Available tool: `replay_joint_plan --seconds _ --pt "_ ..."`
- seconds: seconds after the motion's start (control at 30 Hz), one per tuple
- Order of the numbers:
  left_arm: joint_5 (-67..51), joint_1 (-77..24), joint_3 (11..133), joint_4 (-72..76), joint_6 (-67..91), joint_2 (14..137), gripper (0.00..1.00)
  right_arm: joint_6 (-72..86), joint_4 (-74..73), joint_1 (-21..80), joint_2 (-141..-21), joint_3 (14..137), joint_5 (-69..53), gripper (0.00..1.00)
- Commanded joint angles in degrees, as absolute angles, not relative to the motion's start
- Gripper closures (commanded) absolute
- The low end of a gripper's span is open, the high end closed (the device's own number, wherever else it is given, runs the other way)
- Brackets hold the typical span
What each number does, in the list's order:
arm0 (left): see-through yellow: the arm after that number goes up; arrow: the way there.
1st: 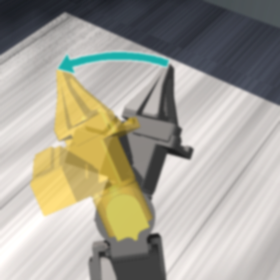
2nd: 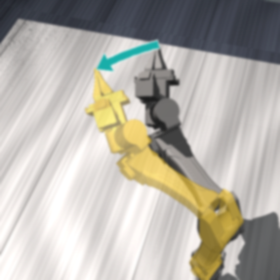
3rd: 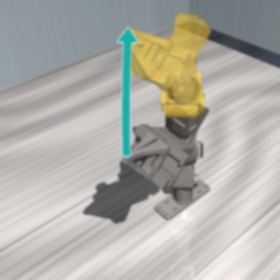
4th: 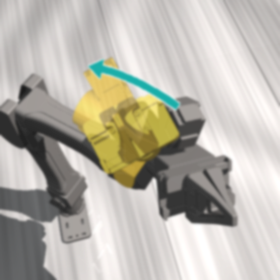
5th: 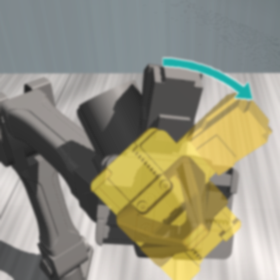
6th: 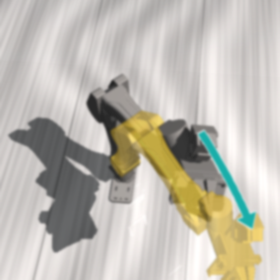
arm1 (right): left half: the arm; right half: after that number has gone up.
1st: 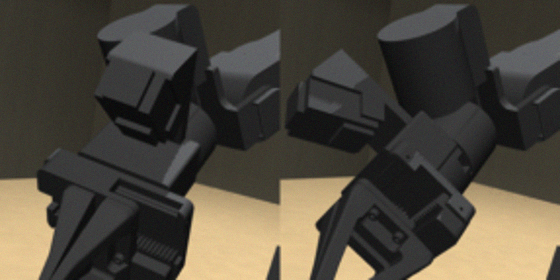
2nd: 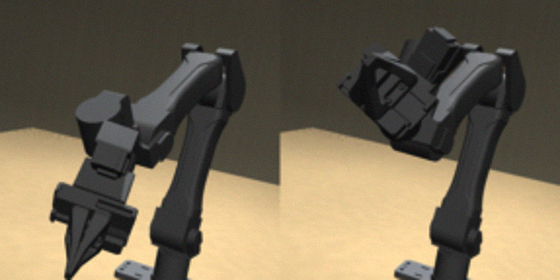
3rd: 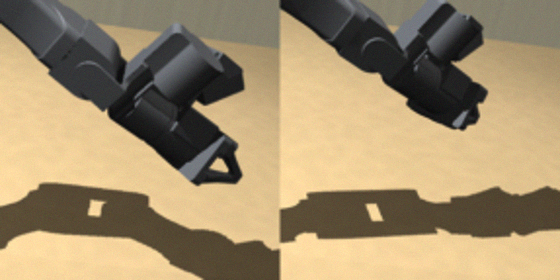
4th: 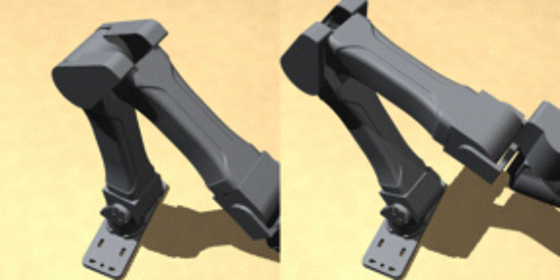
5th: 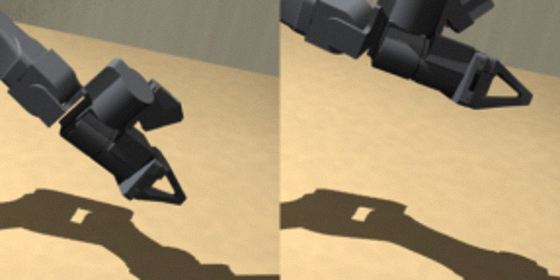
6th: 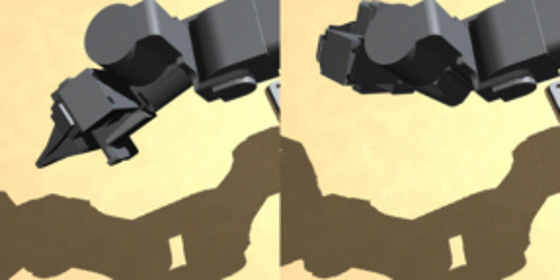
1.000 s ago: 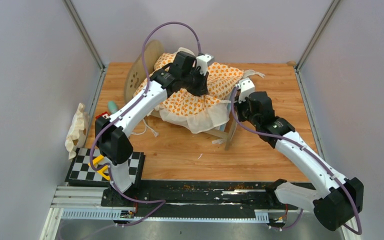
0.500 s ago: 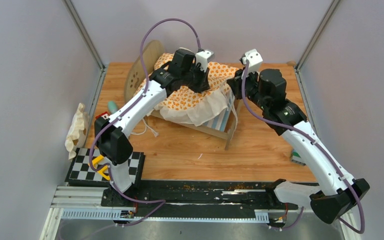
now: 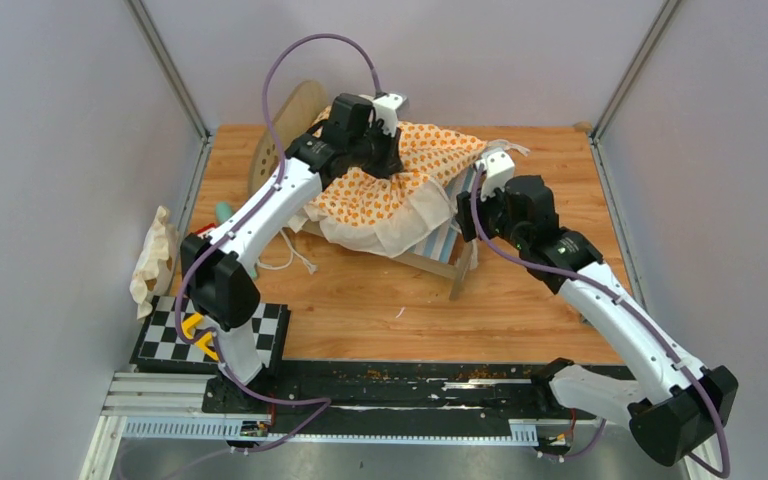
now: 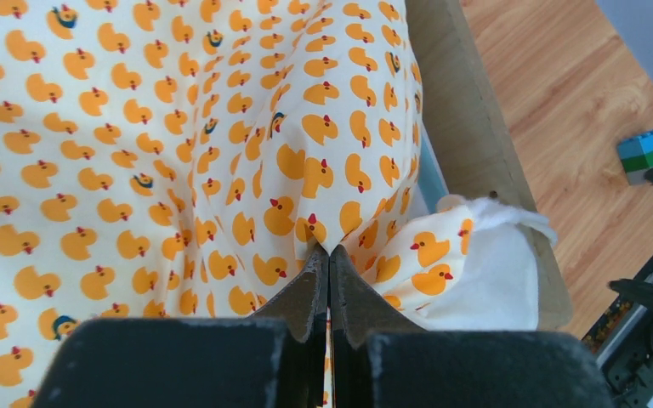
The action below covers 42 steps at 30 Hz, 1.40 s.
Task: Set up the pet bed
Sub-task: Cross the ropes on the bed frame.
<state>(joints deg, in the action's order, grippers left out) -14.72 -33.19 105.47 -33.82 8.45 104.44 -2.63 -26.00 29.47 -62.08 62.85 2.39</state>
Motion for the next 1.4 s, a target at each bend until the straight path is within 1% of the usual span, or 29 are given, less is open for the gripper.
replay_joint_plan --seconds 0.0,0.13,0.3,0.4,0.47,0.53,0.6,0.63,0.67,0.7,0.73,0.87,1.07,1.23,1.37 --pt "-15.68 -30.82 105.34 -30.59 10.38 100.52 1.0 -5.77 -23.97 29.39 -61.27 57.93 5.69 0.36" --pt "-17.1 -30.63 105.89 -31.29 10.28 101.06 1.0 -7.58 -20.46 29.42 -62.33 56.17 3.84 0.32" --pt "-17.66 -30.67 106.29 -31.8 10.2 101.65 1.0 -11.15 -15.17 29.36 -65.85 55.36 -1.58 0.29" --pt "-17.67 -30.57 106.85 -32.13 10.03 101.84 1.0 -13.13 -12.95 29.38 -69.21 56.09 -3.45 0.31" --pt "-17.63 -30.59 107.2 -32.41 9.82 101.79 1.0 -14.13 -13.19 29.38 -72.23 57.45 -3.44 0.35" --pt "-17.62 -30.5 107.31 -32.52 9.84 101.91 1.0 -14.33 -14.01 29.42 -75.73 59.26 -2.09 0.42" --pt "-17.73 -30.43 107.3 -32.72 9.72 101.89 1.0 -13.84 -15.78 29.44 -78.1 60.99 -1.09 0.56" --pt "-17.74 -30.41 107.31 -32.82 9.56 101.88 1.0 -13.26 -16.92 29.38 -79.0 61.94 -0.89 0.66" --pt "-17.68 -30.37 107.31 -33.08 9.31 101.94 1.0 -12.3 -18.24 29.42 -79.57 62.84 -0.47 0.79" --pt "-17.55 -30.33 107.25 -33.27 9.05 101.82 1.0 -10.99 -19.2 29.38 -79.9 63.96 -0.21 0.95" --pt "-17.38 -30.26 107.15 -33.44 8.79 101.82 1.0 -9.74 -20.18 29.4 -80.05 65.45 -0.75 0.99" --pt "-17.23 -29.85 107.11 -33.62 8.31 101.87 1.0 -7.15 -23.0 31.03 -78.88 73.04 -6.08 1.0" --pt "-17.68 -29.71 107.31 -33.69 8.28 102.16 1.0 -1.88 -26.1 34.14 -76.55 82.58 -8.11 1.0" --pt "-17.83 -29.64 107.13 -33.8 8.26 102.28 1.0 0.77 -29.58 34.14 -75.08 84.12 -7.58 1.0" --pt "-18.17 -29.62 107.01 -33.81 8.31 102.51 1.0 0.77 -35.88 34.19 -75.48 84.48 -6.76 1.0"
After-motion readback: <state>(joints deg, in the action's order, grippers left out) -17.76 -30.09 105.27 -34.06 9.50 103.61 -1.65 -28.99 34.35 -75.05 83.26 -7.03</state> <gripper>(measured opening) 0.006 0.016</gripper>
